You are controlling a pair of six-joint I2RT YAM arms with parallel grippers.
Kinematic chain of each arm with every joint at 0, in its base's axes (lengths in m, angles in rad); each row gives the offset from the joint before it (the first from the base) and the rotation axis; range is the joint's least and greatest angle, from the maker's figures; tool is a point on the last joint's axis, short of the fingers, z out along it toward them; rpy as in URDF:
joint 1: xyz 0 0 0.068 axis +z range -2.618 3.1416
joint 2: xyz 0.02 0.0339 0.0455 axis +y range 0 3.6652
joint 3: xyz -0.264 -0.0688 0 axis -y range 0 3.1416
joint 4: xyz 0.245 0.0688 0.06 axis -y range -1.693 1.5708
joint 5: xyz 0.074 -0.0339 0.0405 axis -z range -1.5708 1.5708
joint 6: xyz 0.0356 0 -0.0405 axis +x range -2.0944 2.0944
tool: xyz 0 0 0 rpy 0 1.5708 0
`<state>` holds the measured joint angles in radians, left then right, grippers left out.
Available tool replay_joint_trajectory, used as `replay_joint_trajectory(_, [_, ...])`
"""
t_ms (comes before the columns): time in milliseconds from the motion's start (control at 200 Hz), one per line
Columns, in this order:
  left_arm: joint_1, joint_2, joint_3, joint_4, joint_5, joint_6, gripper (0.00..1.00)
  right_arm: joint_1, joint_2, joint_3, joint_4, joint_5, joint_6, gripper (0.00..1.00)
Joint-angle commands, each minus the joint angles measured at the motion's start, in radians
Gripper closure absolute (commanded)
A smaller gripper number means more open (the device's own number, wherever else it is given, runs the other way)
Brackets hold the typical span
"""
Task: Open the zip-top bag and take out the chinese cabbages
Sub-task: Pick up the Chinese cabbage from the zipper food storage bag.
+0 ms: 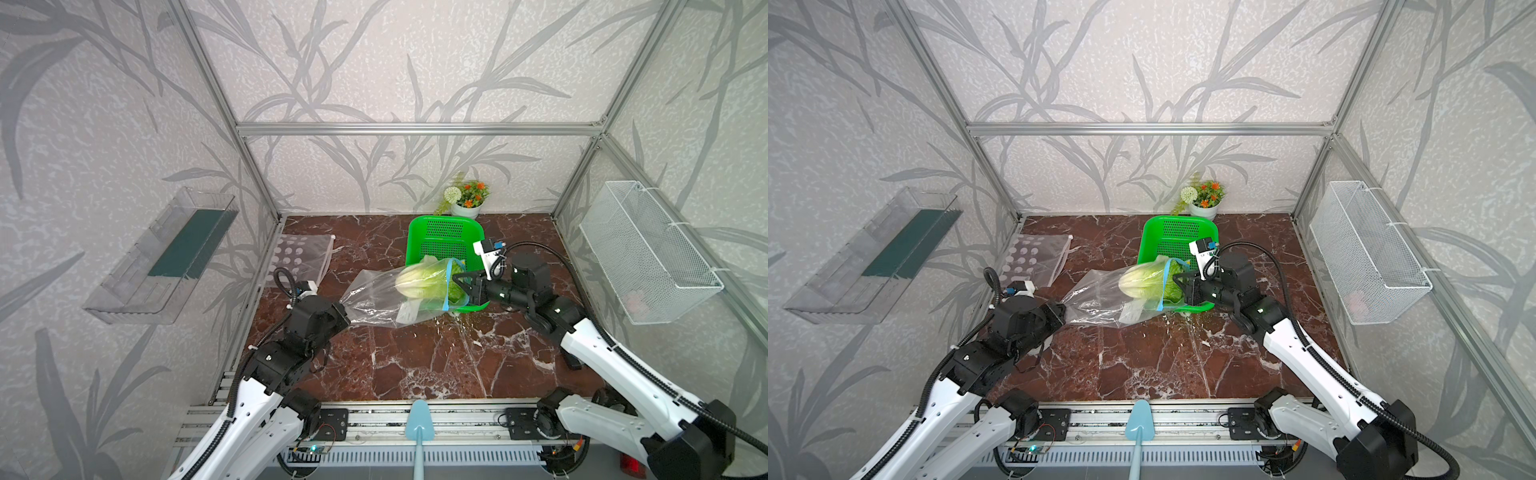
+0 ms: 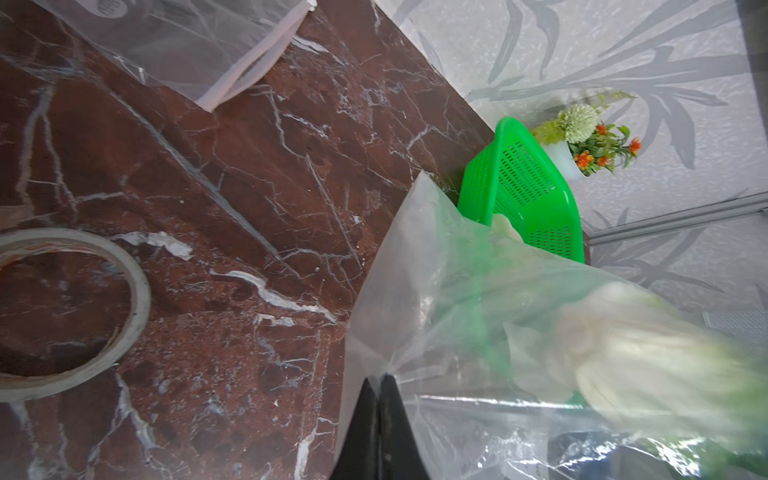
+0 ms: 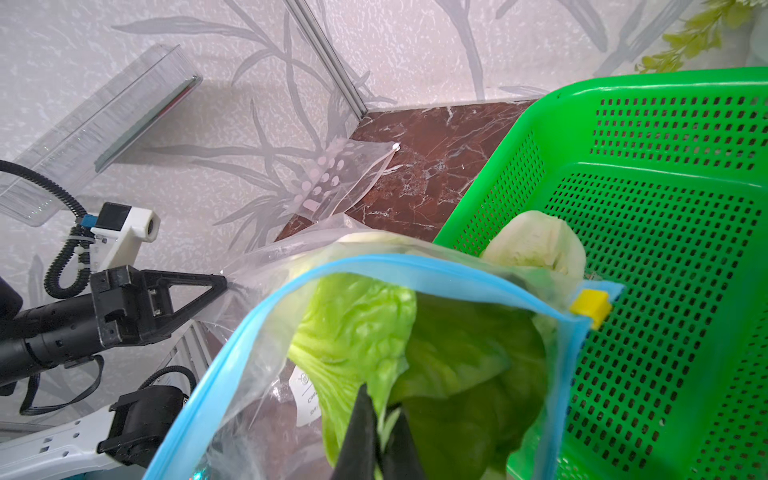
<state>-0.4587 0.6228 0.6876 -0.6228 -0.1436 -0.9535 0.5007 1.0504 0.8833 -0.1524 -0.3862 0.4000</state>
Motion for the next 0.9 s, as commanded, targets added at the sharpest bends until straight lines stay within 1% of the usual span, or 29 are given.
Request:
replay_joint_trajectory(0, [0.007, -0.035, 0.037, -0.090, -0.146, 0.015, 1.00, -0.034, -0.035, 0.037, -0.030, 0.006, -0.003, 1.00])
replay_joint_trajectory(215, [0.008, -0.043, 0.095, -0.170, -0.250, 0.051, 1.00, -0.086, -0.072, 0.044, -0.036, -0.013, 0.007, 1.00])
replay_joint_trajectory(315, [0.008, -0.039, 0.104, -0.189, -0.291, 0.048, 1.00, -0.113, -0.091, 0.042, -0.024, -0.033, 0.023, 1.00])
replay_joint_trajectory(365, [0.010, -0.037, 0.097, -0.155, -0.265, 0.051, 1.00, -0.119, -0.093, 0.035, 0.006, -0.061, 0.048, 1.00])
replay_joint_trajectory(435, [0.009, -0.034, 0.073, -0.072, -0.182, 0.058, 1.00, -0.119, -0.076, 0.034, 0.039, -0.102, 0.074, 1.00])
replay_joint_trajectory(520, [0.009, -0.029, 0.043, 0.031, -0.081, 0.055, 1.00, -0.117, -0.057, 0.024, 0.059, -0.118, 0.089, 1.00])
replay_joint_trajectory(545, [0.008, -0.029, 0.036, 0.057, -0.059, 0.048, 0.91, -0.117, -0.054, 0.021, 0.061, -0.117, 0.092, 1.00])
replay_joint_trajectory(580, [0.008, -0.032, 0.026, 0.098, -0.026, 0.043, 0.65, -0.118, -0.052, 0.016, 0.063, -0.118, 0.092, 1.00])
replay_joint_trajectory(610, [0.009, -0.036, 0.012, 0.138, 0.003, 0.036, 0.48, -0.118, -0.052, 0.013, 0.061, -0.117, 0.091, 1.00])
replay_joint_trajectory(645, [0.008, -0.040, -0.007, 0.190, 0.037, 0.027, 0.34, -0.118, -0.053, 0.008, 0.060, -0.117, 0.091, 1.00])
replay_joint_trajectory(680, [0.008, -0.037, -0.029, 0.244, 0.080, 0.019, 0.24, -0.119, -0.055, 0.005, 0.060, -0.117, 0.091, 1.00])
replay_joint_trajectory(715, [0.009, -0.024, -0.047, 0.276, 0.111, 0.012, 0.17, -0.118, -0.057, 0.003, 0.060, -0.117, 0.090, 1.00])
replay_joint_trajectory(735, [0.008, -0.014, -0.053, 0.288, 0.125, 0.006, 0.15, -0.117, -0.059, 0.002, 0.059, -0.117, 0.089, 1.00])
replay_joint_trajectory(855, [0.008, 0.086, -0.066, 0.349, 0.190, -0.004, 0.08, -0.118, -0.064, -0.004, 0.060, -0.123, 0.090, 1.00])
replay_joint_trajectory(895, [0.009, 0.120, -0.068, 0.387, 0.213, -0.010, 0.04, -0.117, -0.065, -0.007, 0.060, -0.128, 0.092, 1.00])
